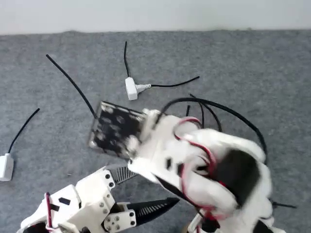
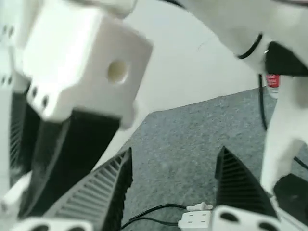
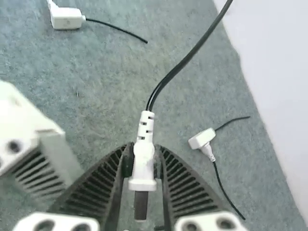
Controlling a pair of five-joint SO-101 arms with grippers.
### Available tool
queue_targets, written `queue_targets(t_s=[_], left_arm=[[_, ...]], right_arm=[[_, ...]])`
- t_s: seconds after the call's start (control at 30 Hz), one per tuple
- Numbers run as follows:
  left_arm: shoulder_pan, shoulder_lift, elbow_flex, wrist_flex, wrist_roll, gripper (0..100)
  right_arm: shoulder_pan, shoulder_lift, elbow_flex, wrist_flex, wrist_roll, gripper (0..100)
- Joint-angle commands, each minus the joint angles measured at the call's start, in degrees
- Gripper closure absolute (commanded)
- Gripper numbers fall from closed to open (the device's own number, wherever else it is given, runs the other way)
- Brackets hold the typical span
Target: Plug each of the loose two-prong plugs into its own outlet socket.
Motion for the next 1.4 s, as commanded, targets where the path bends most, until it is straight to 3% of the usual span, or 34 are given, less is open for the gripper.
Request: queue_targets(t_s=[0.0, 0.63, 0.87, 1.07, 1.37], left_arm=[[-4.2, -0.9, -2.2, -1.8, -1.5, 73], [-5.8, -1.0, 7.2, -3.6, -1.6, 73], [-5.8, -1.0, 7.8, -3.6, -1.1, 73], [-5.9, -1.0, 7.9, -3.6, -1.4, 73], [-10.4, -1.0, 7.7, -3.7, -1.1, 73]], right_arm=[[-1.3, -5.0, -0.2, 2.4, 0.4, 99.0], [-0.8, -18.7, 16.4, 2.3, 0.8, 99.0], [5.0, -20.4, 21.4, 2.2, 0.9, 99.0], [5.2, -20.8, 23.1, 2.3, 0.8, 99.0], [5.3, -20.9, 29.3, 2.2, 0.4, 99.0]])
